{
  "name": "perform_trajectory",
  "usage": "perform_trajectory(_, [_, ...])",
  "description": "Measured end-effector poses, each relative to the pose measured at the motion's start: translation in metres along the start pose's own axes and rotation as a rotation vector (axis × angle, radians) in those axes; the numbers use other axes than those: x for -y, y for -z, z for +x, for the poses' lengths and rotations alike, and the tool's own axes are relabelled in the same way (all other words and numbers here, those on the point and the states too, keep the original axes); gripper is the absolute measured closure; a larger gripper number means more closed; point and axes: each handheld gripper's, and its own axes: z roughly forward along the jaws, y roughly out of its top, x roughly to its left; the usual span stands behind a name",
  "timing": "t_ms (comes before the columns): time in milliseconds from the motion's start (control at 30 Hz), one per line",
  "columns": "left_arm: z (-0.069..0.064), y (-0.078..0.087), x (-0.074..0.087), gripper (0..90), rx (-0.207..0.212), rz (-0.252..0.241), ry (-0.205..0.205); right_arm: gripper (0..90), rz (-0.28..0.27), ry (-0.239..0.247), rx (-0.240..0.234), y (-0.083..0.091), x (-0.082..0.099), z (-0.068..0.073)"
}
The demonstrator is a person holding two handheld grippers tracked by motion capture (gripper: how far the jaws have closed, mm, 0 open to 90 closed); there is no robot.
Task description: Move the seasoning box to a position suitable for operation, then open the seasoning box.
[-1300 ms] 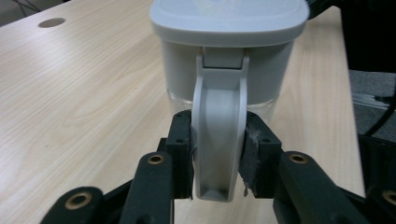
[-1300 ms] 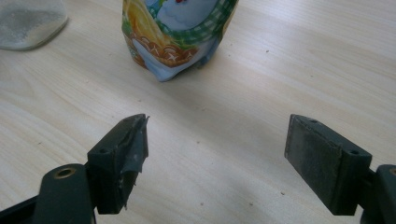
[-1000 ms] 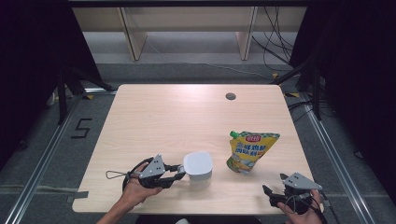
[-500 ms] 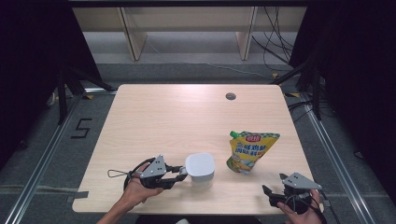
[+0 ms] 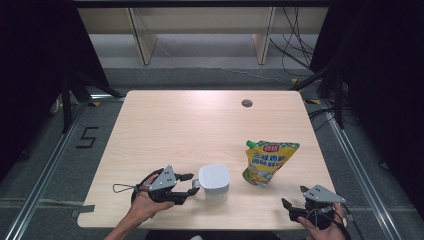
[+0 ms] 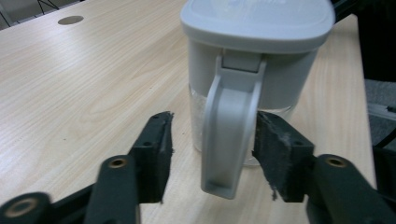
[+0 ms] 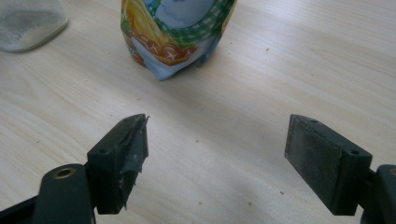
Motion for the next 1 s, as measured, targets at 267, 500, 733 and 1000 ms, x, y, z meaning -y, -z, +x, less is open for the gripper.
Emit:
perform_trajectory(267, [-0.010, 0.013, -0.008, 31.8, 0.028, -0.032, 0.052, 22.4, 0.001, -0.013, 0.009, 0.000, 0.001, -0.001])
perform_trajectory(500, [-0.017, 0.017, -0.015, 28.4, 0.033, -0.027, 0.099, 22.5, -0.006, -0.002, 0.001, 0.000, 0.001, -0.001])
perform_trajectory(733, [-0.019, 0.022, -0.022, 25.0, 0.006, -0.025, 0.127, 22.4, -0.004, -0.003, 0.000, 0.000, 0.001, -0.001])
perform_trajectory(1000, [-0.022, 0.030, -0.031, 26.3, -0.002, -0.036, 0.153, 22.2, -0.002, 0.003, 0.013, 0.002, 0.001, -0.001])
